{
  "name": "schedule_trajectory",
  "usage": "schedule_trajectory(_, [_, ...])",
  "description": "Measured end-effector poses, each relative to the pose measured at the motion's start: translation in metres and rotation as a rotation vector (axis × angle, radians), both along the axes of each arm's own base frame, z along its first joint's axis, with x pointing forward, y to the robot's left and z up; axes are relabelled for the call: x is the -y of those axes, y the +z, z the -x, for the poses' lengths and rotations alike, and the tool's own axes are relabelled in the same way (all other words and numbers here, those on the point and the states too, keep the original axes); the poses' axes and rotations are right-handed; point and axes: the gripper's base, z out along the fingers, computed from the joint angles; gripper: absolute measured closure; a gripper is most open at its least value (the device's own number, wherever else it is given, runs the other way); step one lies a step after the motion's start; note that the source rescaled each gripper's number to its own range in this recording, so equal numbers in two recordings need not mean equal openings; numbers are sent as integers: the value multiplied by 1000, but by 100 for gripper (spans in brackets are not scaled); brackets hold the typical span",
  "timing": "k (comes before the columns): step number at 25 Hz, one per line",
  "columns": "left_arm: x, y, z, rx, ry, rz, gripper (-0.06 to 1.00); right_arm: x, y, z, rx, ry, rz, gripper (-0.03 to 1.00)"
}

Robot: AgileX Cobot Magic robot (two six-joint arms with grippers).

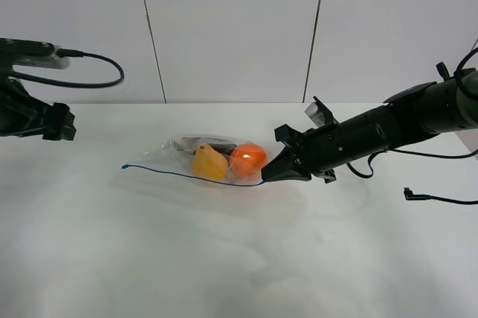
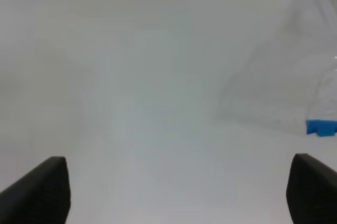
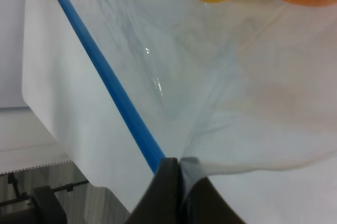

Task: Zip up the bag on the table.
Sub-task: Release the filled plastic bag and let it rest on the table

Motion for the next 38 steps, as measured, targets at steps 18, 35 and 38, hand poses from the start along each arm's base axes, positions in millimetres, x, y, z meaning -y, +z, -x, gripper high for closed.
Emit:
schedule_trajectory(18, [-5, 107, 123, 360, 20, -23, -4, 1, -1, 1, 4, 20, 19, 97])
schedule_trajectory(35, [4, 100, 248, 630, -6, 92, -4, 2, -2, 2, 8, 39, 37, 97])
schedule_trajectory(38, [5, 89, 266, 623, -9, 107, -4, 2, -3, 2, 8, 42, 40, 97])
